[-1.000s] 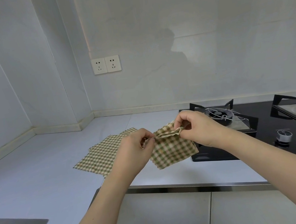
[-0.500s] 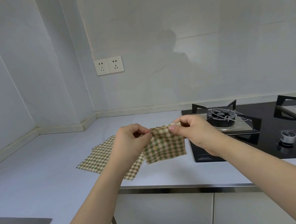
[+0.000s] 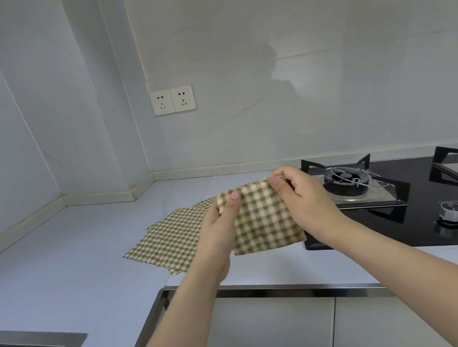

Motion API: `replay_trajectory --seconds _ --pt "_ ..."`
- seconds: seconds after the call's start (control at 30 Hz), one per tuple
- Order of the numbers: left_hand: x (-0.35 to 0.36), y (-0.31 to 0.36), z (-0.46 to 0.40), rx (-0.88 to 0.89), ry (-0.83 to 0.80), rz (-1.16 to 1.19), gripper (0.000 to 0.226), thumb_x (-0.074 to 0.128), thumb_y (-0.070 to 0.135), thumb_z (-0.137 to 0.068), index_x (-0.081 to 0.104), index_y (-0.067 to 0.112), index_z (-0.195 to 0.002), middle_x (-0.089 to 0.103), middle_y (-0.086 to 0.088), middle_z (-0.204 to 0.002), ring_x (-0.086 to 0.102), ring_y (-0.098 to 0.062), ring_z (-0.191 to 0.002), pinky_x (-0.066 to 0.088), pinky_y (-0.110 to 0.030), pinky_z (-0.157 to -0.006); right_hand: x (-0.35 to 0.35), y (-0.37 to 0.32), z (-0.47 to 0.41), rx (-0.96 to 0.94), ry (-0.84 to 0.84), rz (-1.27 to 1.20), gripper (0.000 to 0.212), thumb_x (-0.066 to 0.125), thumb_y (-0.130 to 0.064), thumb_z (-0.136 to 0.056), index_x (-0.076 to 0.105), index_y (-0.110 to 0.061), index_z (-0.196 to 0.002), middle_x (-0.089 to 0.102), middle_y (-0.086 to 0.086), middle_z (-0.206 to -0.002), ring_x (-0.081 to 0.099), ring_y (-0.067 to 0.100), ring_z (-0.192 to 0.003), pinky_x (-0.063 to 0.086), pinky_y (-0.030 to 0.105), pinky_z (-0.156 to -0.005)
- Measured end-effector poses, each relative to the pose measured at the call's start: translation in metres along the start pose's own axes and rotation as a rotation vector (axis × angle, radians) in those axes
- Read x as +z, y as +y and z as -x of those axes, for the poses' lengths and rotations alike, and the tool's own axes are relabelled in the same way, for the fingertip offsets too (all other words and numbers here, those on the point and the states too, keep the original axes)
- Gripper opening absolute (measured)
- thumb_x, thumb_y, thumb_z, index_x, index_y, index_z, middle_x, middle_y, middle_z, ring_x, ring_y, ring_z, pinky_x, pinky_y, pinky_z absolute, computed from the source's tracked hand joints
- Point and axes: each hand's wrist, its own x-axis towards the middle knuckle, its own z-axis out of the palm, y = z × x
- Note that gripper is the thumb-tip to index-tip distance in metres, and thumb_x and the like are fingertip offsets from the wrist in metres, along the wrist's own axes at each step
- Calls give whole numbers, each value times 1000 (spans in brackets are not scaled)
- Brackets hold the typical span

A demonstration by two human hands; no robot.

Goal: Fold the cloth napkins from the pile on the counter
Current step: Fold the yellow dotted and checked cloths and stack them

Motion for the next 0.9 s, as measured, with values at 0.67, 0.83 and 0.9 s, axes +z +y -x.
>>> replay_trajectory --seconds 0.67,0.83,0.9 --pt "41 -14 -14 355 308 -408 34 45 33 -102 41 19 -71 37 10 -59 33 -1 -46 30 -14 -43 16 14 6 259 220 -22 51 37 -51 -99 52 -4 -86 63 11 -80 56 21 -69 48 42 -68" --pt "40 -17 -17 378 310 -427 35 45 31 -102 39 20 -69 35 14 -55 30 -3 -47 27 -16 -43 20 21 8 263 244 -13 50 38 -48 -100 46 -3 -81 53 5 -71 46 15 -62 42 38 -61" --pt "40 -18 -19 368 300 -385 36 46 28 -102 39 20 -68 34 15 -53 30 -3 -48 27 -15 -43 21 25 8 265 254 -11 49 39 -46 -100 46 -1 -81 52 4 -70 45 16 -62 40 37 -60"
